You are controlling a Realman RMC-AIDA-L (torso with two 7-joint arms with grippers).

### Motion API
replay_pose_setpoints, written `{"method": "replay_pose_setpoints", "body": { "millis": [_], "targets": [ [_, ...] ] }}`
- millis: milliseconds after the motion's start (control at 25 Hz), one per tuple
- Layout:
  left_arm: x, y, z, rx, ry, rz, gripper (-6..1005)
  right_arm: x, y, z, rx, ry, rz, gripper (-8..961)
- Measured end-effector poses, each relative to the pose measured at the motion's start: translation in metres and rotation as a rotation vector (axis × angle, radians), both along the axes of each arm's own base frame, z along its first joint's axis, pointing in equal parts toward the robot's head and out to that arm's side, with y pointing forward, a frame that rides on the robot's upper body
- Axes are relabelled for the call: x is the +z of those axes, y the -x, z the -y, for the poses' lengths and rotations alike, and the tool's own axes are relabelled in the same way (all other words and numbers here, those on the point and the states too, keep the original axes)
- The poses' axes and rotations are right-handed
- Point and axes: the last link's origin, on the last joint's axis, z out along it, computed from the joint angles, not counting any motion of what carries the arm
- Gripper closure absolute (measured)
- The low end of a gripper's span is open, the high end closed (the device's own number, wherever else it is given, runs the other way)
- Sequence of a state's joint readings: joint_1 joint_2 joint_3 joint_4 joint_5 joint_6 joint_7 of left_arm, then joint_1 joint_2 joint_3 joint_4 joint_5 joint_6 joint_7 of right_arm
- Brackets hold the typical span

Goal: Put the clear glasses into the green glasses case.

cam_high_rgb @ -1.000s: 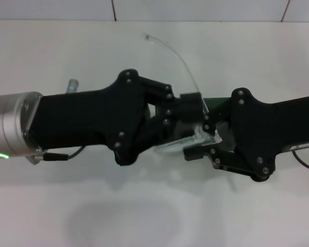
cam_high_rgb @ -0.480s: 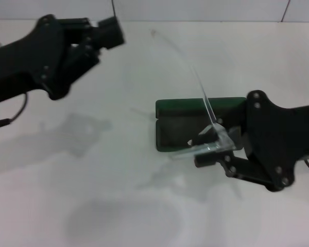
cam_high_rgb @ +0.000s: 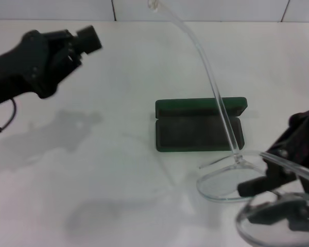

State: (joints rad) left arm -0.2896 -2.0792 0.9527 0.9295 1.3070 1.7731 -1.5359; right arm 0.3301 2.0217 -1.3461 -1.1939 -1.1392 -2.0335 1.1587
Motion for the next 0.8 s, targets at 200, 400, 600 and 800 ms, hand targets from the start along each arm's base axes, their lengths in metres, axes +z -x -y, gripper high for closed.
{"method": "replay_pose_setpoints", "body": {
  "millis": [200,400,600,800],
  "targets": [
    [-0.018,-0.016,0.002,-0.086,0.087,-0.036,941,-0.002,0.005,0.000,0.011,0.028,-0.030,834],
    [-0.029,-0.033,0.000,-0.149,0.141,-0.033,941,-0.019,0.006,-0.013,-0.031,0.086,-0.024,834],
    [-0.031,-0.044,-0.005,-0.165,0.163,0.024,940,-0.031,0.006,-0.023,-0.054,0.153,-0.015,834],
    [-0.032,-0.047,-0.007,-0.171,0.166,0.042,940,-0.039,0.007,-0.026,-0.063,0.169,-0.004,834]
  ]
}}
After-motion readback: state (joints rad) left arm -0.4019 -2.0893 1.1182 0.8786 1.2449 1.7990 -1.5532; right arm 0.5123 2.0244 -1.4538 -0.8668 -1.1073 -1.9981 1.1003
